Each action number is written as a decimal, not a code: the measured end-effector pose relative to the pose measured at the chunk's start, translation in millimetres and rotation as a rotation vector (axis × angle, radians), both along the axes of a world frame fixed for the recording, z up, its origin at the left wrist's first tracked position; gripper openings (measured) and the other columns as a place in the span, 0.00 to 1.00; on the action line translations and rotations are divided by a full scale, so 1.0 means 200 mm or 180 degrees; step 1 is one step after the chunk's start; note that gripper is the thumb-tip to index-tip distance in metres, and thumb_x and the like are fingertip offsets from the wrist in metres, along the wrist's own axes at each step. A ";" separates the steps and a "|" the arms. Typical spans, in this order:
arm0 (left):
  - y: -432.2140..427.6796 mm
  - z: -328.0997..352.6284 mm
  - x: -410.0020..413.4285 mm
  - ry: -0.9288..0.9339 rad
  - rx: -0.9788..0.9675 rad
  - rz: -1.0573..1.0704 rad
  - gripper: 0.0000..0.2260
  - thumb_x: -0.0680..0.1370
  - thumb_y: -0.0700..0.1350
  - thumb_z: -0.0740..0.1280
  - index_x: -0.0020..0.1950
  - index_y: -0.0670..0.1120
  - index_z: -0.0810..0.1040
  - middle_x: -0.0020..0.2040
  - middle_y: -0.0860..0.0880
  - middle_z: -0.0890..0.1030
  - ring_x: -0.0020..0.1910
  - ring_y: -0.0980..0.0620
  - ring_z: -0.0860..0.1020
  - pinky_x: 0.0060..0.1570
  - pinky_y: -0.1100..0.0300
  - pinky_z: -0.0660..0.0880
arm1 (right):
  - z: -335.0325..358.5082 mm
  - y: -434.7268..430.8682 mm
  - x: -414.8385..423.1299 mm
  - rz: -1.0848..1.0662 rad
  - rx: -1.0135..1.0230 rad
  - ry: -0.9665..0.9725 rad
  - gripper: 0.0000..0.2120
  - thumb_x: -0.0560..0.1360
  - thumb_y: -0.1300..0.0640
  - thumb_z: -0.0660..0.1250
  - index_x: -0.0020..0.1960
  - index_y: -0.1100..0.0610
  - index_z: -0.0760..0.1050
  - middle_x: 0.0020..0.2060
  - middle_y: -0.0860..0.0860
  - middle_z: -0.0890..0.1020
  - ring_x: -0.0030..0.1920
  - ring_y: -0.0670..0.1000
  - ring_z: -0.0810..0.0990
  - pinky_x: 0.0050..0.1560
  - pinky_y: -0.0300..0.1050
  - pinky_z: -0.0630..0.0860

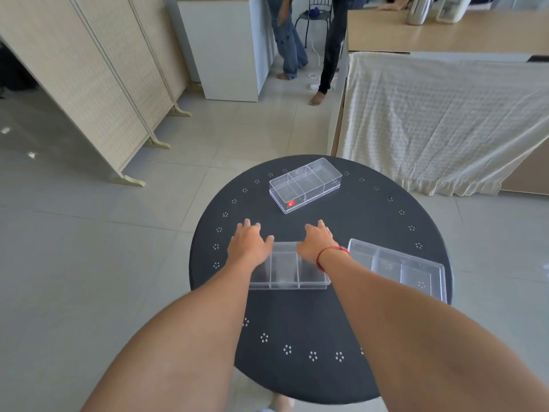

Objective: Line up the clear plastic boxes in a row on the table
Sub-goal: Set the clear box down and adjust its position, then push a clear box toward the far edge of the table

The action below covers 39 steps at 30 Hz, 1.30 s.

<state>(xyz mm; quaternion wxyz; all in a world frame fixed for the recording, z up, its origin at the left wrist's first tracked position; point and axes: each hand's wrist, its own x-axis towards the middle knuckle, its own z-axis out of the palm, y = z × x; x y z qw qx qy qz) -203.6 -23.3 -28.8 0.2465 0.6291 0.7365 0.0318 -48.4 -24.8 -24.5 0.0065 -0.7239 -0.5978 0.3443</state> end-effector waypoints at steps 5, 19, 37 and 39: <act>0.23 -0.01 0.04 -0.0060 -0.0044 -0.0273 0.26 0.81 0.53 0.59 0.77 0.45 0.62 0.80 0.46 0.56 0.79 0.47 0.54 0.72 0.45 0.61 | -0.01 0.19 0.01 -0.0150 0.0072 0.0079 0.25 0.78 0.59 0.60 0.74 0.59 0.62 0.80 0.56 0.48 0.79 0.60 0.53 0.73 0.60 0.62; 0.76 -0.24 0.20 -0.0380 0.0197 -0.1125 0.21 0.83 0.48 0.56 0.76 0.48 0.64 0.80 0.47 0.54 0.79 0.47 0.53 0.73 0.49 0.61 | -0.17 0.79 0.15 0.0239 0.0314 -0.0366 0.24 0.77 0.64 0.59 0.72 0.56 0.63 0.80 0.52 0.50 0.79 0.55 0.52 0.74 0.61 0.59; 0.72 -0.25 0.15 -0.0593 -0.0272 0.0692 0.37 0.79 0.54 0.63 0.80 0.46 0.46 0.79 0.42 0.57 0.76 0.41 0.61 0.67 0.44 0.68 | -0.19 0.67 0.16 -0.1402 0.0186 0.0214 0.32 0.76 0.52 0.63 0.76 0.58 0.55 0.75 0.58 0.62 0.74 0.61 0.62 0.69 0.58 0.65; 0.72 -0.25 0.15 -0.1018 -0.0708 0.0970 0.34 0.80 0.53 0.61 0.80 0.43 0.49 0.77 0.42 0.62 0.73 0.40 0.66 0.66 0.48 0.68 | -0.21 0.67 0.19 -0.1751 -0.0140 0.0513 0.36 0.77 0.46 0.63 0.77 0.59 0.51 0.73 0.60 0.65 0.73 0.63 0.65 0.70 0.58 0.66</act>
